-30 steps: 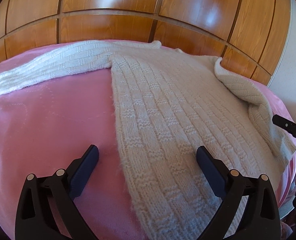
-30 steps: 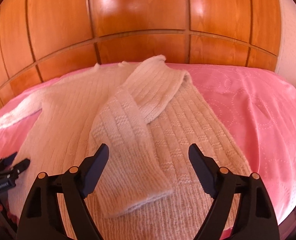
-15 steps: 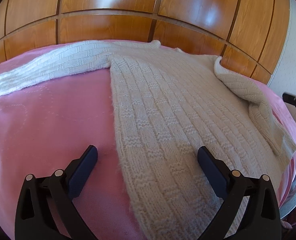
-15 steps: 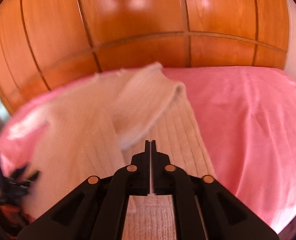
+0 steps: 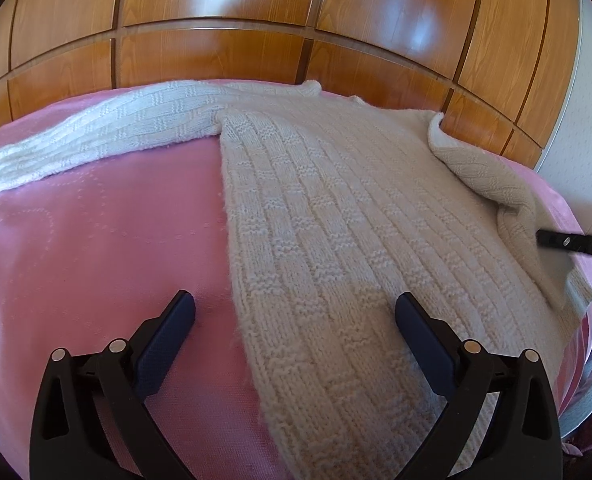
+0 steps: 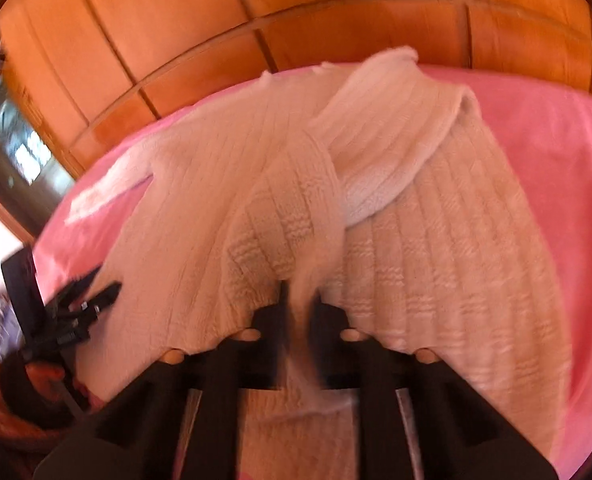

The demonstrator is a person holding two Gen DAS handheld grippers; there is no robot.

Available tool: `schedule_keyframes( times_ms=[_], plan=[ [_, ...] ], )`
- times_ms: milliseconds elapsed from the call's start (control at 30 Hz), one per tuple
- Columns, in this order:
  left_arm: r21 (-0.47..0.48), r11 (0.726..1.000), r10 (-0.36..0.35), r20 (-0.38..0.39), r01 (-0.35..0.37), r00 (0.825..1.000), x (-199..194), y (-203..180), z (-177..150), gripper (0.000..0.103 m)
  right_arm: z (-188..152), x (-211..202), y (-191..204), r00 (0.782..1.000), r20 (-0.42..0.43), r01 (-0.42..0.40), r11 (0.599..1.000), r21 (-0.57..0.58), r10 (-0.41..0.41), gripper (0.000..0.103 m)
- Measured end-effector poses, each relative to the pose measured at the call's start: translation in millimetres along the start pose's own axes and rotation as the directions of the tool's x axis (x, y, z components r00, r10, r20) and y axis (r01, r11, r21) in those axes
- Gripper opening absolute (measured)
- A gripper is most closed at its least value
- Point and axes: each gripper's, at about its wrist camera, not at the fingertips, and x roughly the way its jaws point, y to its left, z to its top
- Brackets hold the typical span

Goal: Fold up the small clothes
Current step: 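Grasp the cuff of the sleeve folded across the body with the right gripper, then pull that sleeve out flat beside the body and open the right gripper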

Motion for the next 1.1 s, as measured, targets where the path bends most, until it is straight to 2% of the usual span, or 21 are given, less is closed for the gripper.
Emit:
schedule_keyframes(
  times_ms=[133, 200, 233, 300, 367, 400, 433, 500, 533, 567, 600, 633, 700, 733, 767, 867, 900, 967, 1033, 1067, 1100],
  plan=[
    [0.000, 1.000, 0.000, 0.000, 0.000, 1.000, 0, 0, 0, 0.099, 16, -31, -24, 0.987, 0.075, 0.142, 0.989, -0.036, -0.139, 0.007],
    [0.000, 1.000, 0.000, 0.000, 0.000, 1.000, 0, 0, 0, 0.099, 25, -46, -50, 0.954, 0.096, 0.287, 0.958, -0.031, -0.283, 0.006],
    [0.000, 1.000, 0.000, -0.001, 0.000, 1.000, 0, 0, 0, 0.099, 29, -49, -60, 0.940, 0.099, 0.331, 0.943, -0.026, -0.327, 0.006],
    [0.000, 1.000, 0.000, -0.001, 0.000, 1.000, 0, 0, 0, 0.099, 41, -59, -91, 0.885, 0.102, 0.457, 0.889, -0.019, -0.453, 0.006],
    [0.000, 1.000, 0.000, 0.000, 0.000, 1.000, 0, 0, 0, 0.099, 51, -67, -117, 0.838, 0.095, 0.541, 0.841, -0.010, -0.538, 0.006],
    [0.001, 1.000, 0.001, -0.001, -0.001, 1.000, 0, 1, 0, 0.099, 58, -71, -136, 0.802, 0.089, 0.593, 0.805, 0.004, -0.591, 0.006],
    [0.002, 1.000, 0.002, -0.002, -0.002, 1.000, 1, 1, 0, 0.099, 63, -73, -148, 0.776, 0.084, 0.626, 0.780, 0.016, -0.625, 0.006],
    [0.004, 1.000, 0.004, -0.003, -0.004, 1.000, 1, 1, 0, 0.099, 71, -79, -180, 0.708, 0.070, 0.702, 0.711, 0.047, -0.703, 0.006],
    [0.005, 1.000, 0.005, -0.004, -0.005, 1.000, 1, 1, 0, 0.099, 74, -79, -189, 0.682, 0.063, 0.727, 0.685, 0.058, -0.729, 0.006],
    [0.006, 1.000, 0.006, -0.005, -0.006, 1.000, 1, 1, 0, 0.099, 75, -80, -204, 0.641, 0.052, 0.763, 0.643, 0.067, -0.766, 0.006],
    [0.007, 1.000, 0.007, -0.005, -0.007, 1.000, 1, 1, 0, 0.099, 76, -81, -213, 0.613, 0.042, 0.786, 0.615, 0.071, -0.789, 0.006],
    [0.007, 1.000, 0.007, -0.005, -0.007, 1.000, 1, 1, 0, 0.099, 75, -81, -231, 0.565, 0.021, 0.822, 0.565, 0.077, -0.825, 0.006],
    [0.008, 1.000, 0.008, -0.006, -0.008, 1.000, 1, 1, 1, 0.099, 69, -81, -259, 0.506, -0.015, 0.858, 0.502, 0.106, -0.862, 0.007],
    [0.008, 1.000, 0.008, -0.005, -0.008, 1.000, 1, 0, 0, 0.099, 64, -79, -269, 0.500, -0.036, 0.860, 0.492, 0.137, -0.865, 0.007],
    [0.009, 1.000, 0.009, -0.006, -0.009, 1.000, 1, 1, 1, 0.099, 57, -78, -284, 0.508, -0.074, 0.852, 0.488, 0.187, -0.858, 0.009],
    [0.011, 1.000, 0.010, -0.007, -0.010, 1.000, 2, 0, 1, 0.099, 34, -74, -304, 0.533, -0.147, 0.828, 0.478, 0.293, -0.833, 0.025],
    [0.011, 1.000, 0.009, -0.007, -0.008, 1.000, 2, 0, 1, 0.099, 28, -75, -300, 0.543, -0.139, 0.817, 0.483, 0.316, -0.828, 0.035],
    [0.007, 1.000, 0.003, -0.008, -0.003, 1.000, 2, 2, 1, 0.099, 23, -83, -284, 0.562, -0.070, 0.785, 0.505, 0.357, -0.824, 0.039],
    [-0.001, 1.000, -0.006, -0.014, 0.006, 1.000, 1, 4, 2, 0.099, 21, -94, -258, 0.621, 0.029, 0.715, 0.582, 0.389, -0.783, 0.039],
    [-0.008, 1.000, -0.011, -0.016, 0.011, 1.000, -1, 4, 3, 0.099, 20, -98, -242, 0.682, 0.075, 0.652, 0.652, 0.388, -0.727, 0.039],
    [-0.021, 0.999, -0.025, -0.021, 0.025, 0.999, -3, 5, 4, 0.099, 18, -99, -231, 0.730, 0.100, 0.600, 0.703, 0.381, -0.676, 0.039]
  ],
)
